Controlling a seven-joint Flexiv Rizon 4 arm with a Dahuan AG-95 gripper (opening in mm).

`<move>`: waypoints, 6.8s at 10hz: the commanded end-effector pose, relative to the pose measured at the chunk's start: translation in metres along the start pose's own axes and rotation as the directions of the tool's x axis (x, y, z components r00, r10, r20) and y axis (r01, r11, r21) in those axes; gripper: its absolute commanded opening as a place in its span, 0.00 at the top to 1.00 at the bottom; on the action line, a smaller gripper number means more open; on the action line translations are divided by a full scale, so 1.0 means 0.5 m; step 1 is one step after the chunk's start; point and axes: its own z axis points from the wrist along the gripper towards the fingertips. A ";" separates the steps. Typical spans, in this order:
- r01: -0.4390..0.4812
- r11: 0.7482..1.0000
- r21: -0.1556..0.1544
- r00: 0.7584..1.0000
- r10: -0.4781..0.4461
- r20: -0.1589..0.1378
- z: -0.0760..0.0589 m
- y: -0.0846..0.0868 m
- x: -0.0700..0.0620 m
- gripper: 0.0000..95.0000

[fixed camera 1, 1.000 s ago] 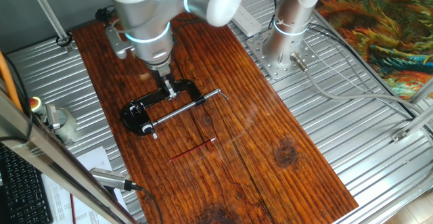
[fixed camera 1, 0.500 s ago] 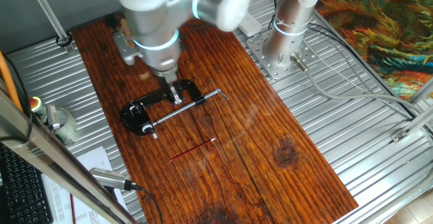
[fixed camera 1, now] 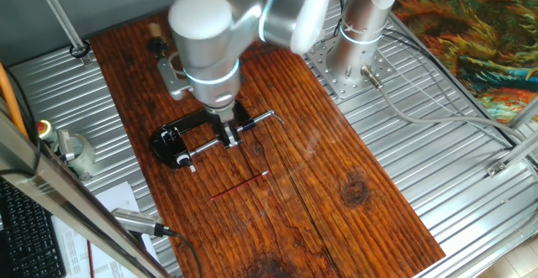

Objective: Insert the pencil into the pencil sharpener

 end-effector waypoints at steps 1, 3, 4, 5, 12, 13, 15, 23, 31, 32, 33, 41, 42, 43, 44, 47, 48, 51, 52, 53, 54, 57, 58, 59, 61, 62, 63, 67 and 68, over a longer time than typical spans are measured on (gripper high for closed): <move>0.042 0.999 -0.017 0.999 -0.042 0.010 0.001 -0.001 0.000 1.00; 0.106 0.994 0.006 0.994 -0.106 0.004 0.001 -0.001 0.000 1.00; 0.126 0.992 0.005 0.992 -0.126 0.005 0.001 -0.001 0.000 1.00; 0.136 0.991 0.005 0.991 -0.136 0.009 0.001 -0.001 0.000 1.00; 0.113 0.994 -0.008 0.994 -0.113 -0.007 0.068 0.070 -0.033 1.00; 0.101 0.995 -0.010 0.995 -0.101 -0.008 0.092 0.079 -0.039 1.00; 0.087 0.996 -0.008 0.996 -0.087 -0.004 0.142 0.086 -0.044 0.80; 0.027 1.000 -0.005 1.000 -0.027 0.004 0.196 0.132 -0.025 0.80; 0.051 0.999 0.004 0.999 -0.051 0.003 0.231 0.128 -0.032 0.80; 0.057 0.998 0.005 0.998 -0.057 0.004 0.236 0.128 -0.033 0.80; 0.060 0.998 0.005 0.998 -0.060 0.003 0.238 0.128 -0.033 0.80; 0.064 0.998 0.005 0.998 -0.064 0.011 0.253 0.123 -0.014 0.80; 0.064 0.998 0.004 0.998 -0.064 0.013 0.254 0.122 -0.008 0.80; 0.065 0.998 0.005 0.998 -0.065 0.013 0.253 0.123 -0.004 0.80; 0.066 0.998 0.004 0.998 -0.066 0.014 0.253 0.126 -0.002 0.80; 0.060 0.998 0.005 0.998 -0.060 0.015 0.257 0.134 0.007 0.80; 0.062 0.998 0.005 0.998 -0.063 0.015 0.256 0.134 0.009 0.80; 0.065 0.998 0.006 0.998 -0.065 0.015 0.254 0.132 0.014 0.80; 0.069 0.998 0.006 0.997 -0.070 0.015 0.254 0.131 0.018 0.80; 0.070 0.998 0.006 0.997 -0.070 0.016 0.254 0.130 0.020 0.80; 0.069 0.998 0.006 0.997 -0.069 0.016 0.254 0.129 0.024 0.80; 0.067 0.998 0.005 0.998 -0.067 0.016 0.250 0.128 0.028 0.80; 0.063 0.998 0.005 0.998 -0.063 0.016 0.250 0.128 0.028 0.80; 0.061 0.998 0.005 0.998 -0.061 0.017 0.251 0.127 0.029 0.80; 0.057 0.998 0.005 0.998 -0.057 0.018 0.251 0.127 0.030 0.80; 0.055 0.998 0.004 0.998 -0.056 0.018 0.251 0.127 0.030 0.80; 0.055 0.998 0.004 0.998 -0.055 0.018 0.252 0.126 0.031 0.80; 0.056 0.998 0.003 0.998 -0.056 0.016 0.252 0.126 0.032 0.80; 0.056 0.998 0.003 0.998 -0.056 0.016 0.252 0.126 0.032 0.80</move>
